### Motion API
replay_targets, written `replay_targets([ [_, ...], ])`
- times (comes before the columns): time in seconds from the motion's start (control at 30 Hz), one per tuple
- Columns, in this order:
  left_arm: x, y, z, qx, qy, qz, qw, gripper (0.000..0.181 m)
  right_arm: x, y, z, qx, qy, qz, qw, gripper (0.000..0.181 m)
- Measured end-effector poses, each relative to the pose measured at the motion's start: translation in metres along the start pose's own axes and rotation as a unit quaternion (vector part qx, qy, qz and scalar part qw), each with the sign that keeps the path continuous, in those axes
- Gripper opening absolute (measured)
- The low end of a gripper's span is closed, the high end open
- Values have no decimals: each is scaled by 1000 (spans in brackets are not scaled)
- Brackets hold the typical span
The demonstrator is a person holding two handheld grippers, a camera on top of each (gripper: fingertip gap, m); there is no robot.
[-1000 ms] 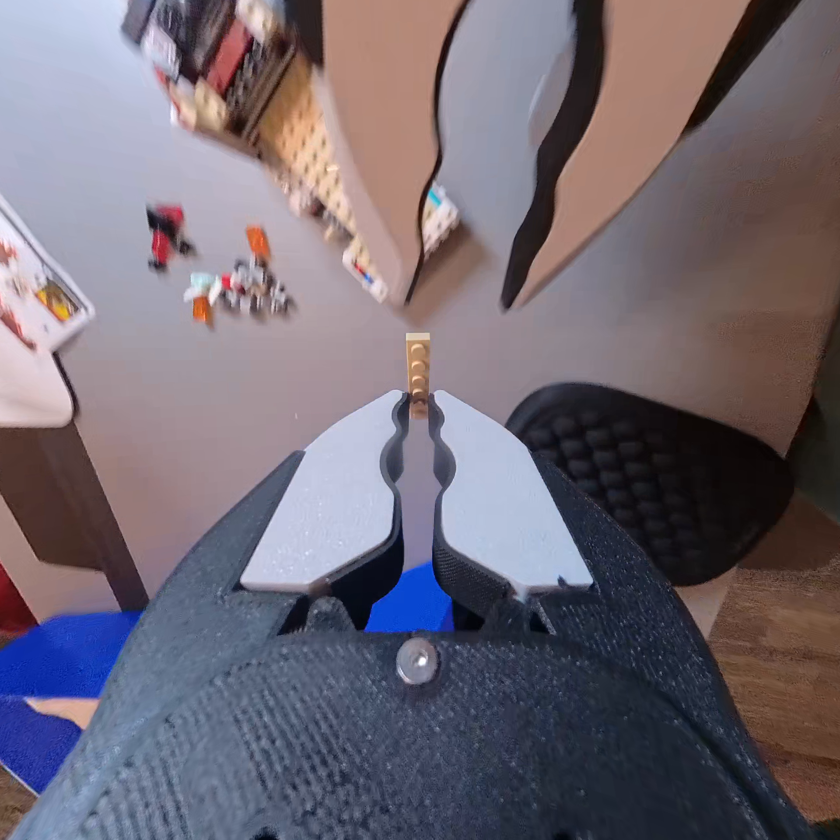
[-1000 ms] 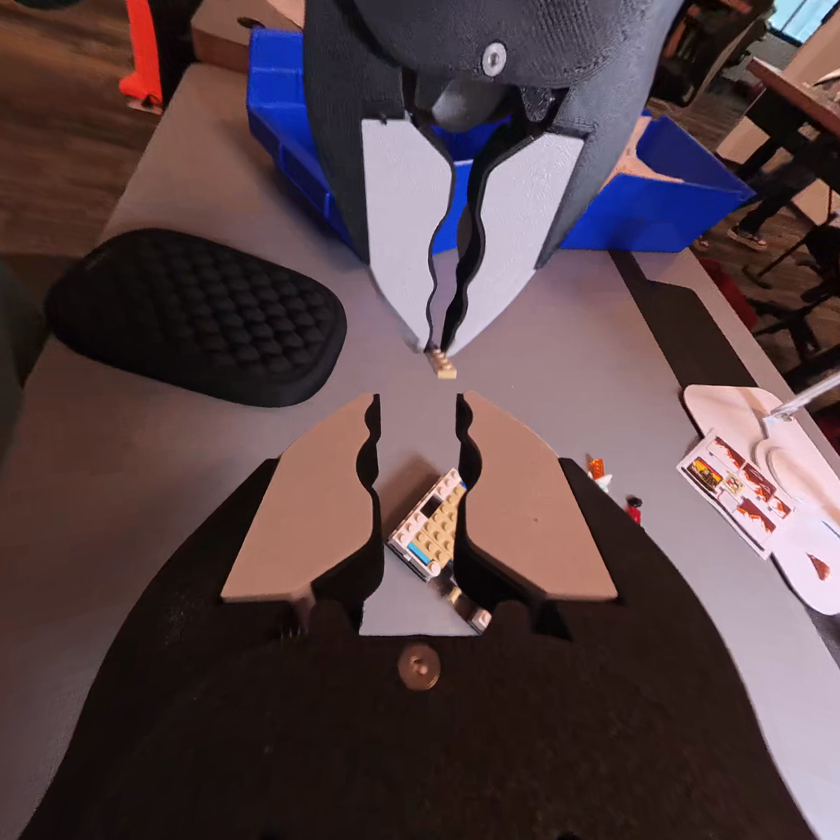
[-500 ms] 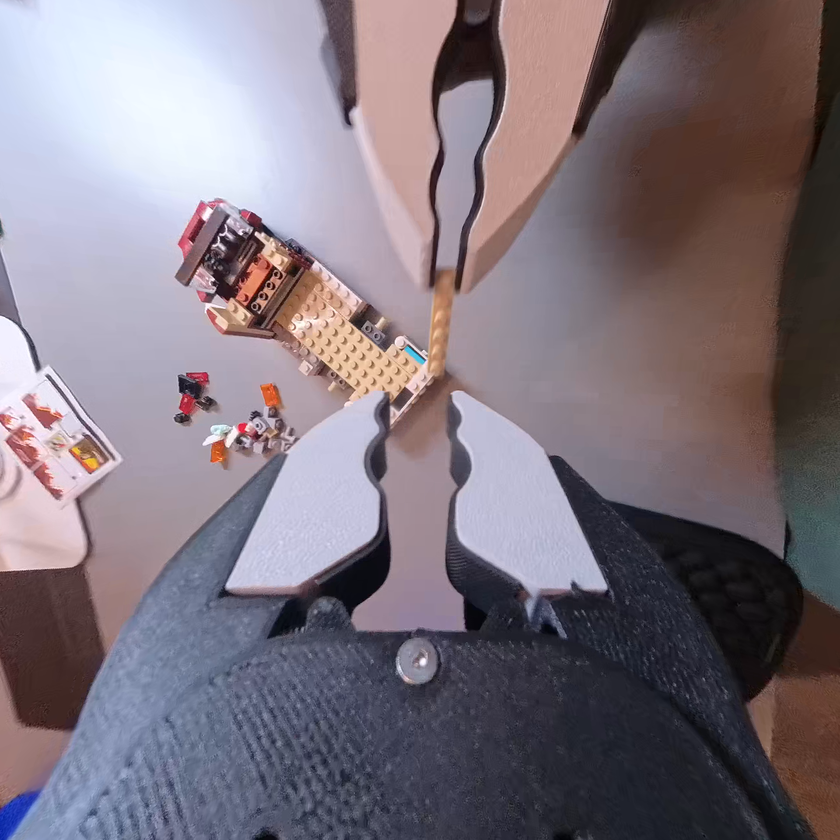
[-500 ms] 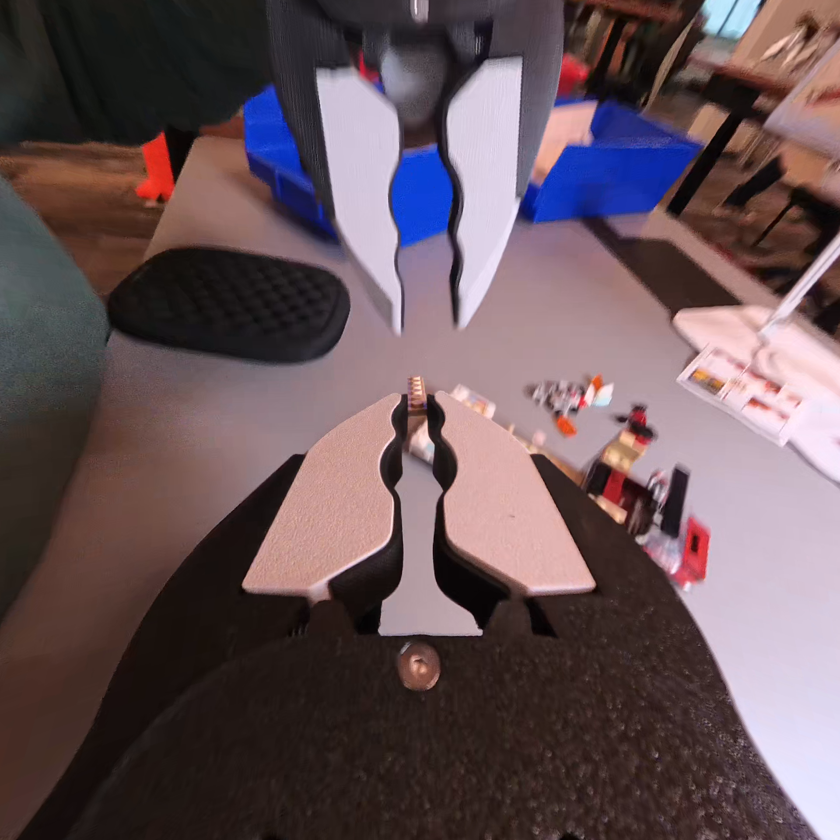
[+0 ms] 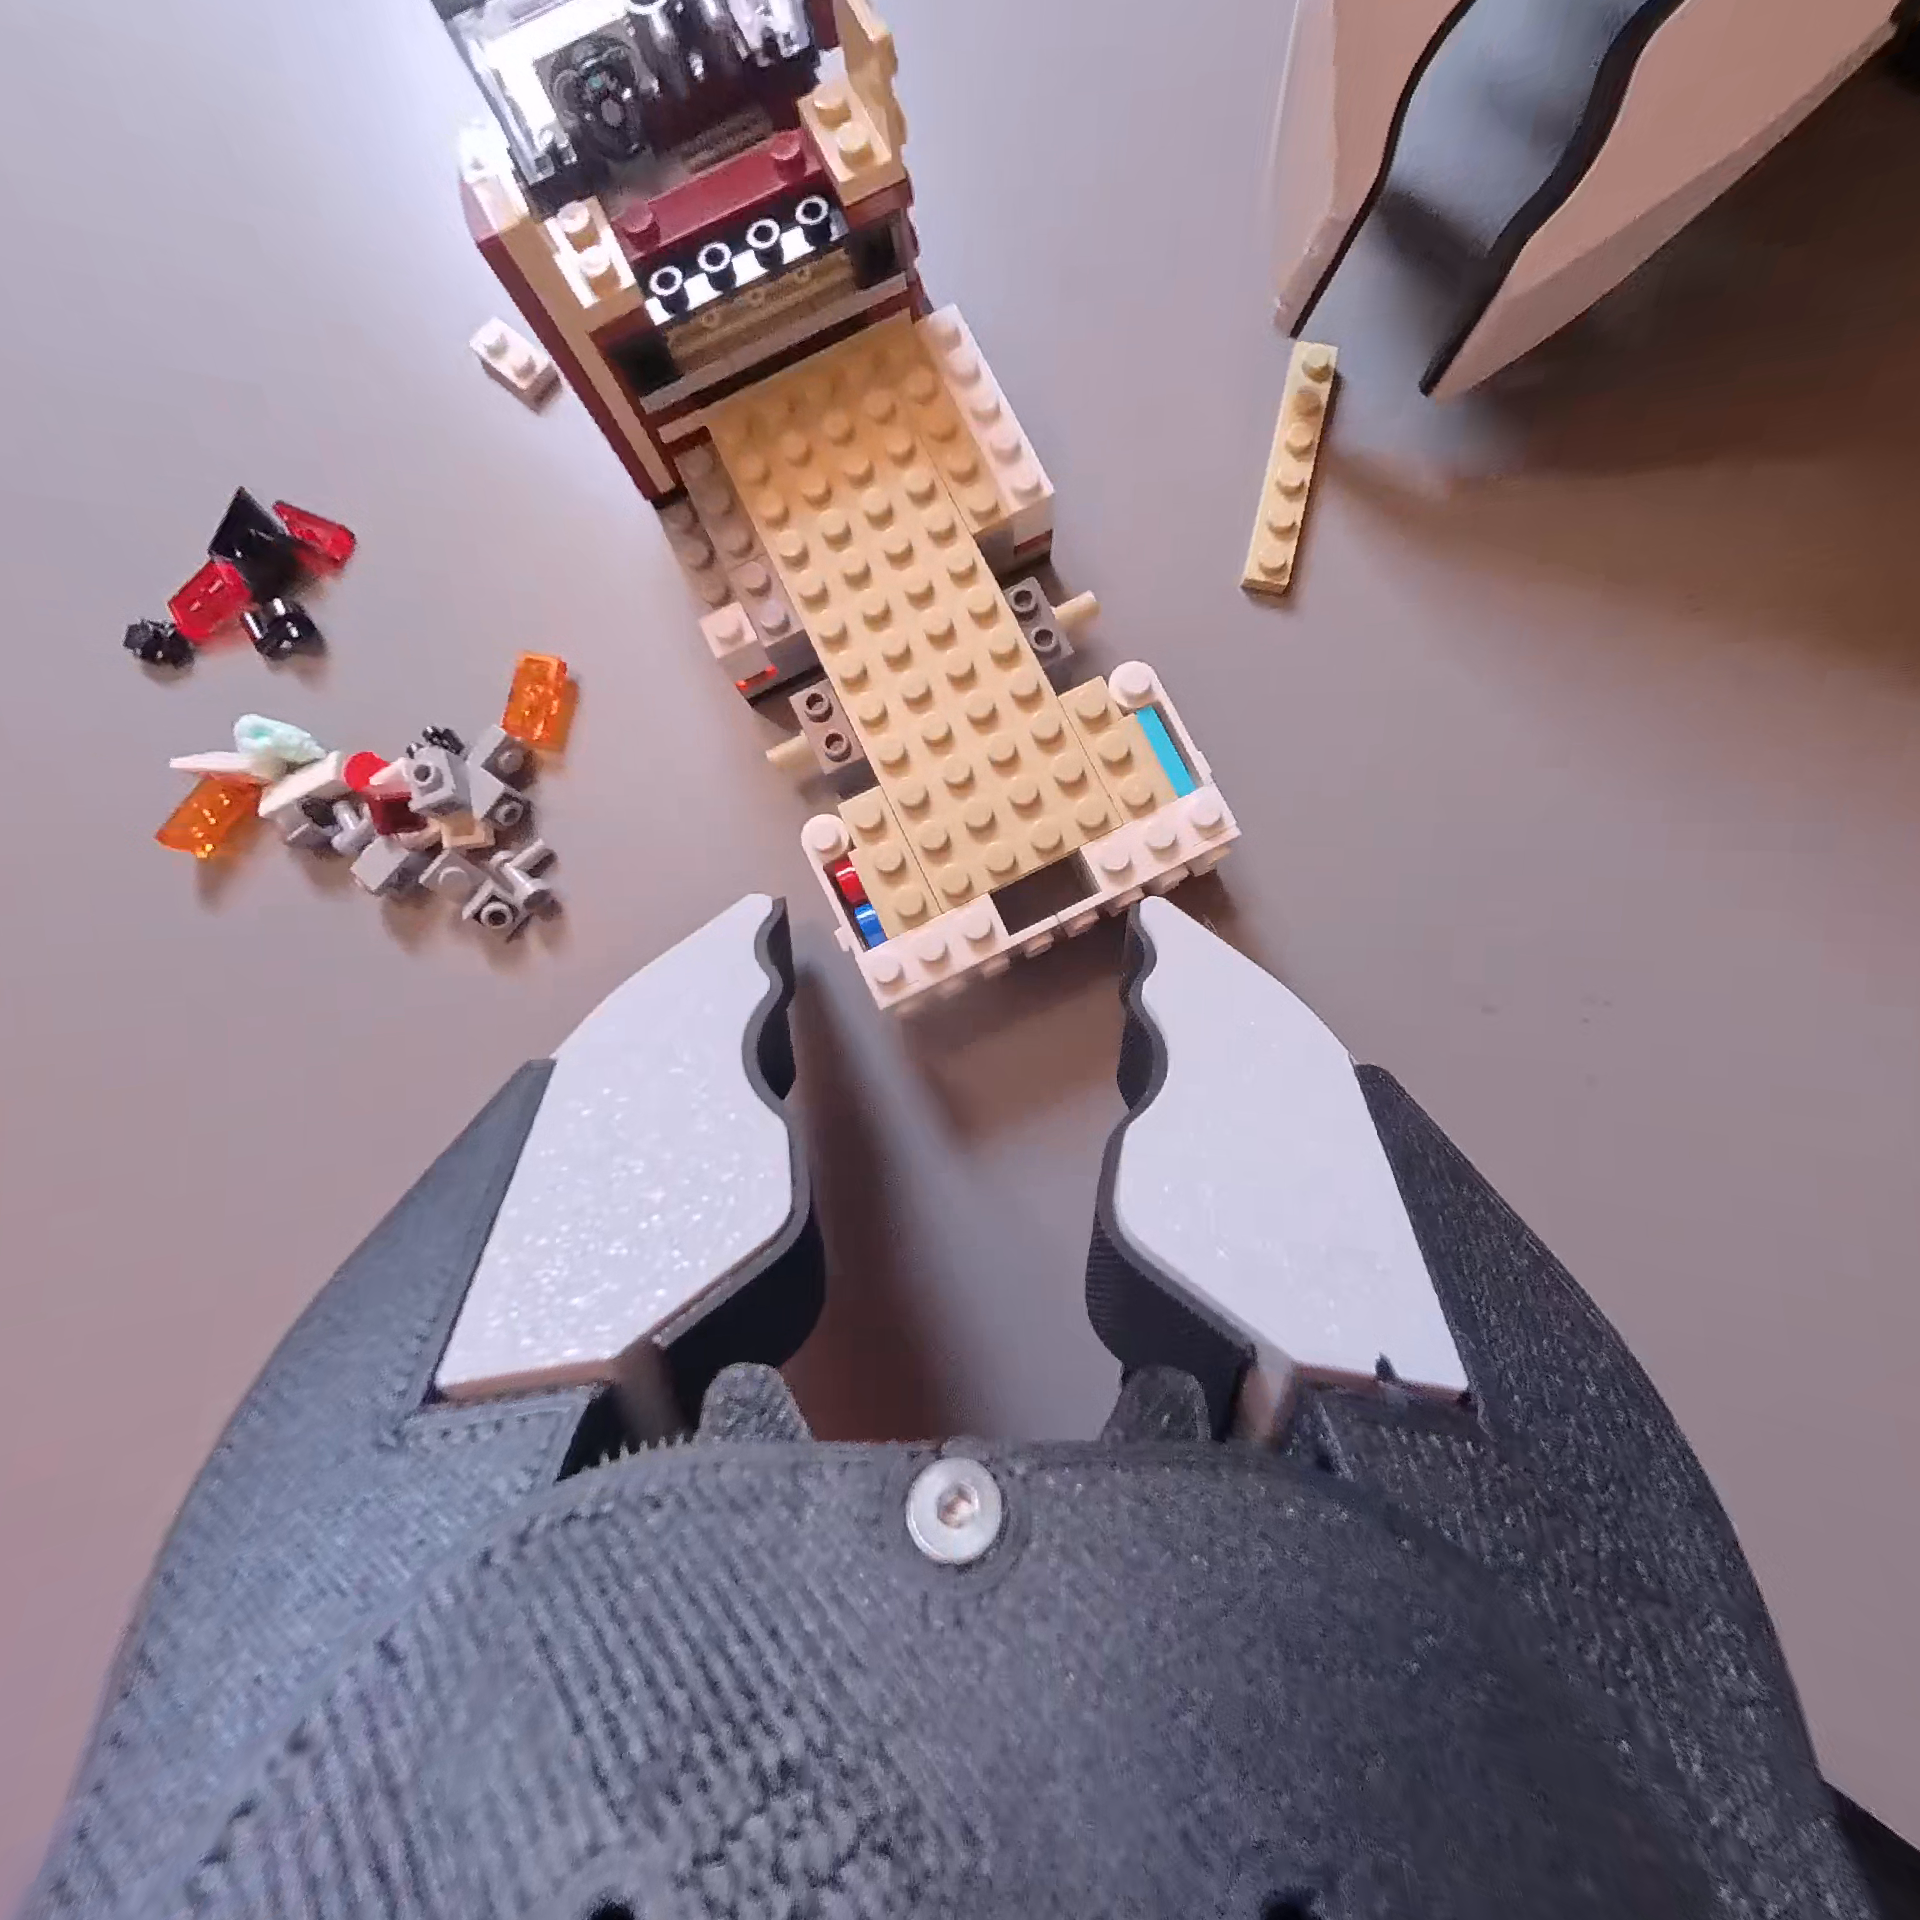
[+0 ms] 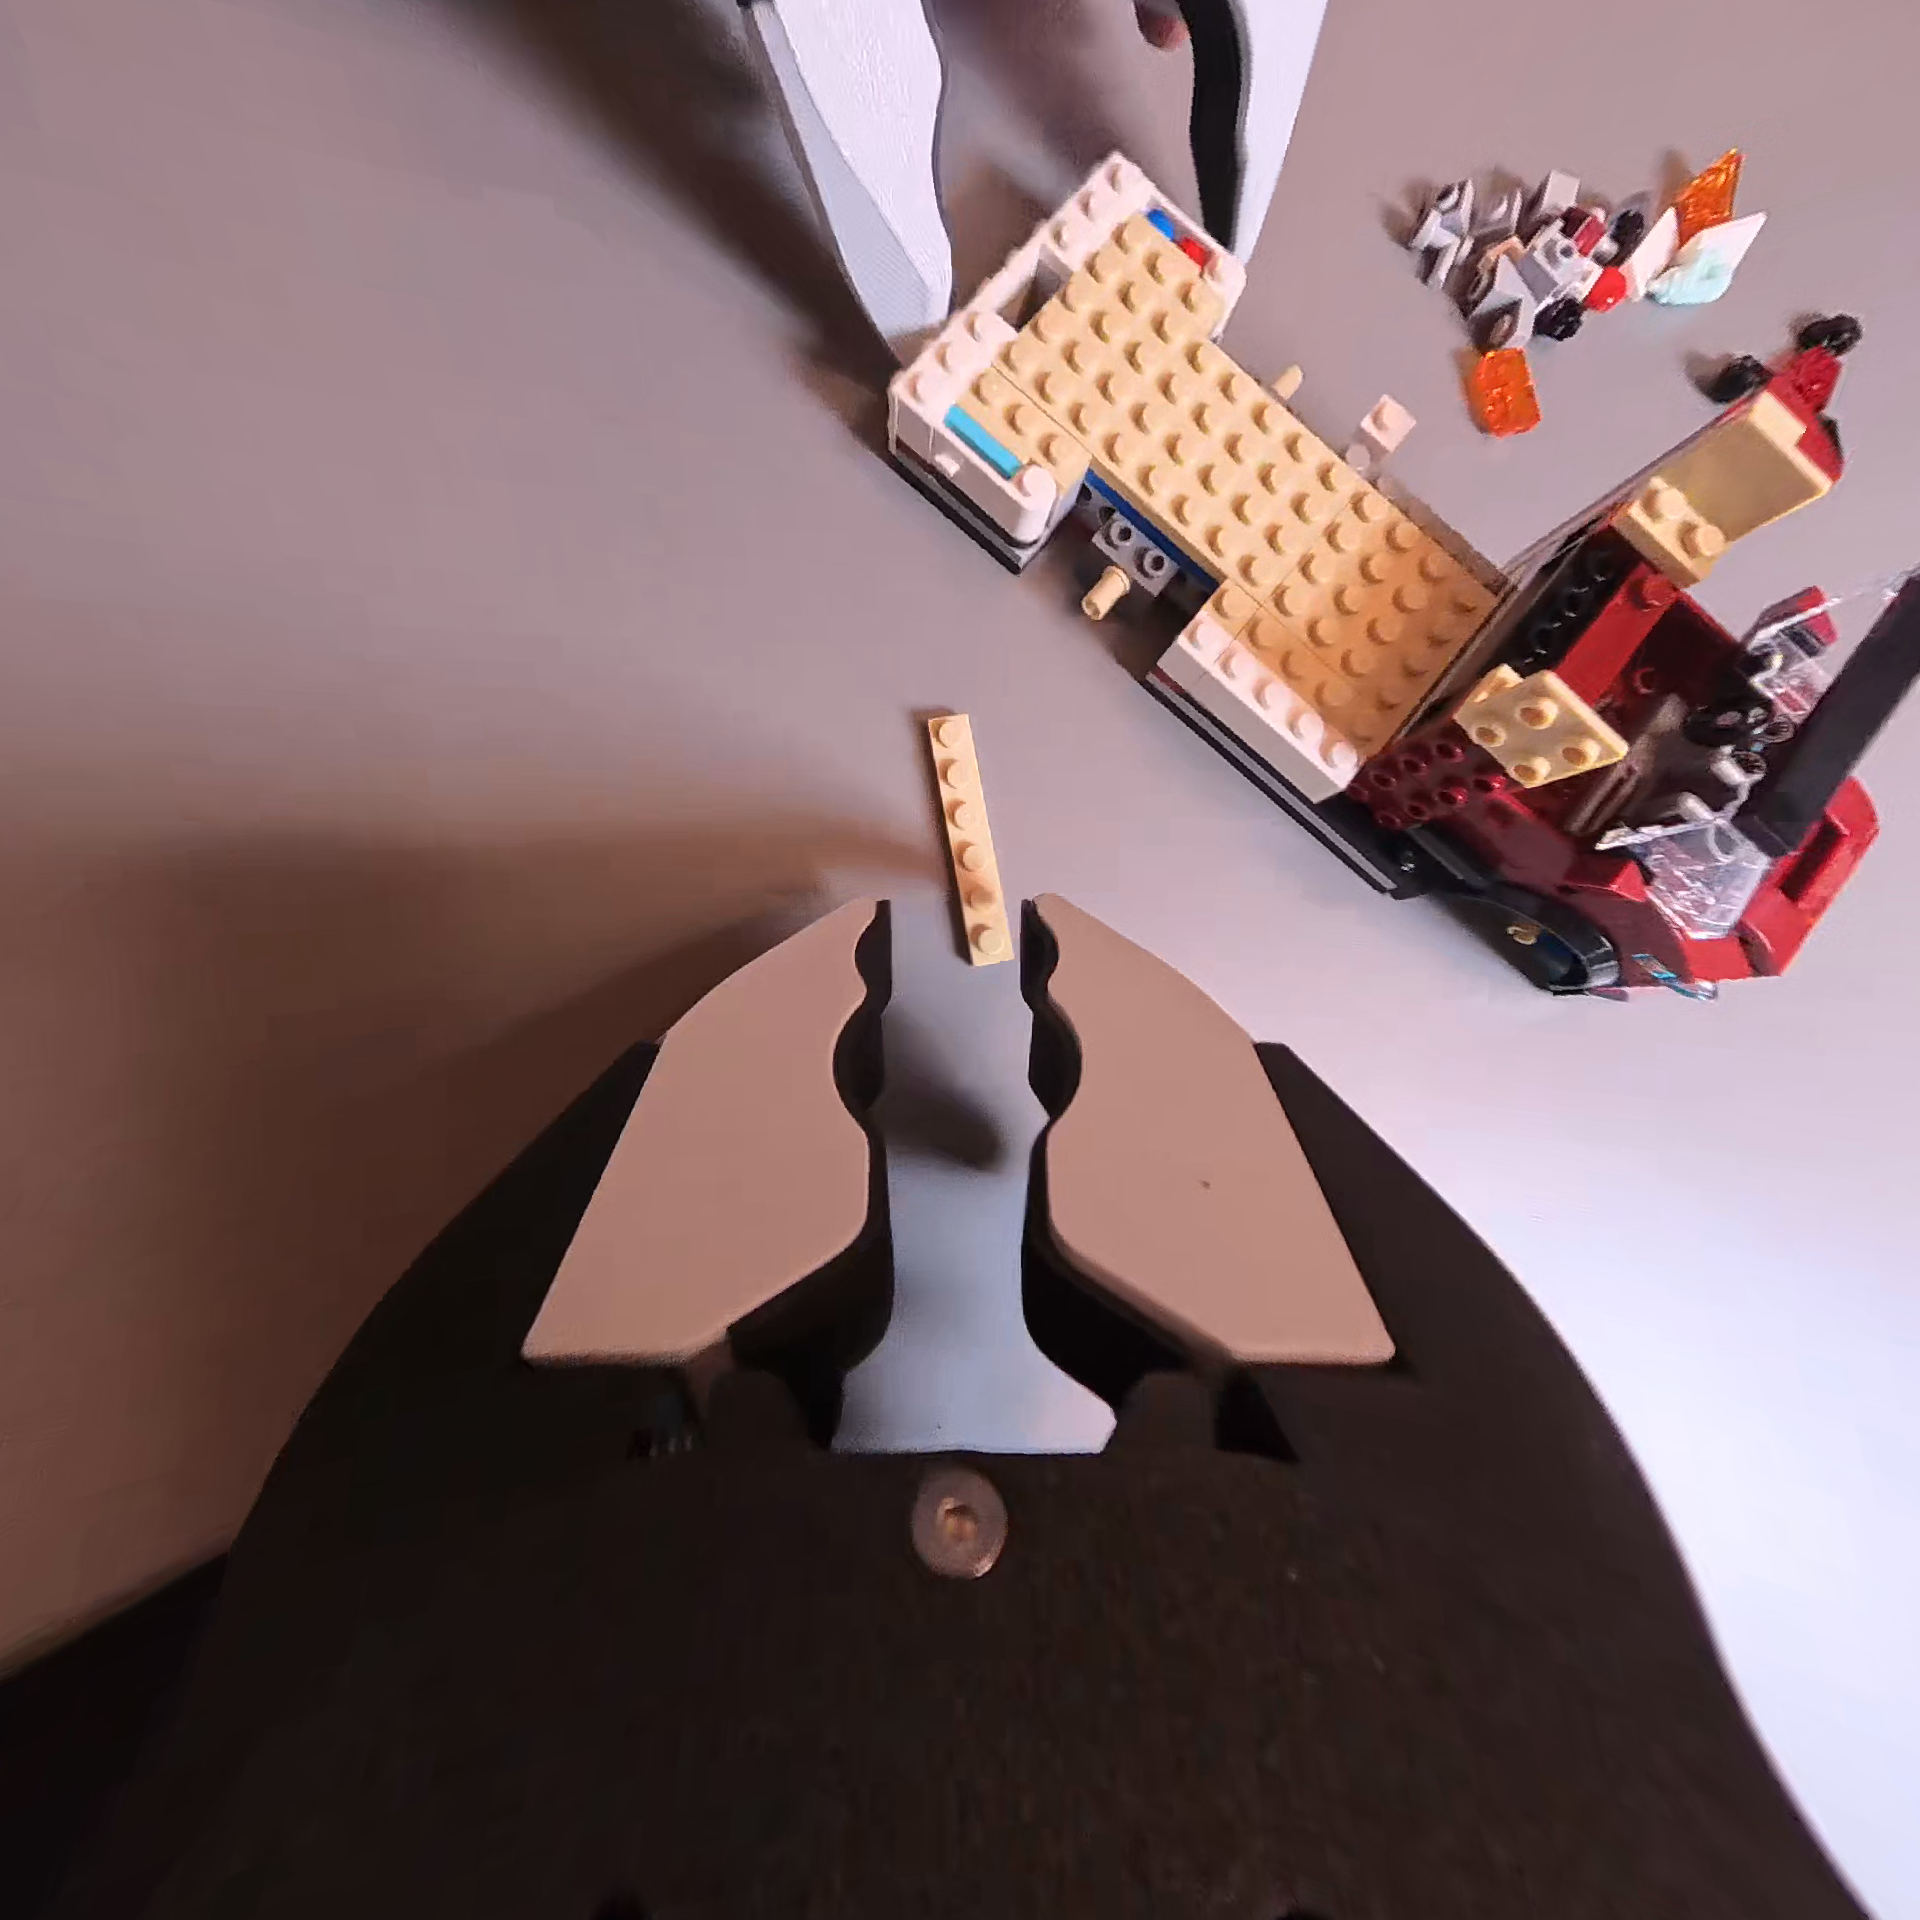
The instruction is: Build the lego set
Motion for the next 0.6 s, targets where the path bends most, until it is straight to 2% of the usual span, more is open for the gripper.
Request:
replay_targets([
  [0.1, -2, -2, 3, 10, -15, 9, 1000, 54, -1, -2, 7, -3, 9, -3, 1000, 22],
  [0.2, -5, 3, 5, 1, -20, 9, 1000, 53, -5, -6, 11, -2, 22, -7, 1000, 8],
  [0.37, -4, 19, 3, -35, -31, -13, 999, 53, -6, -15, 14, 7, 28, -7, 1000, 9],
  [0.4, -5, 19, -3, -43, -38, -15, 998, 55, -6, -15, 13, 6, 21, -2, 1000, 16],
  [0.5, -8, 22, -48, -97, -83, -15, 992, 53, -7, -15, -1, 12, -36, 27, 999, 25],
  [0.6, 11, 39, -130, -178, -121, -58, 975, 44, -9, -16, -26, 35, -114, 68, 990, 27],
])
Point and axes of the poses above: each gripper's, where its closed fingertips meet, z out along the fingers, x out of its underside, y = z × x across the jaws, the point moved 5 cm from there along -z, back along the fingers, and after that the axes turned 2 degrees about y, right-handed, at the moved point
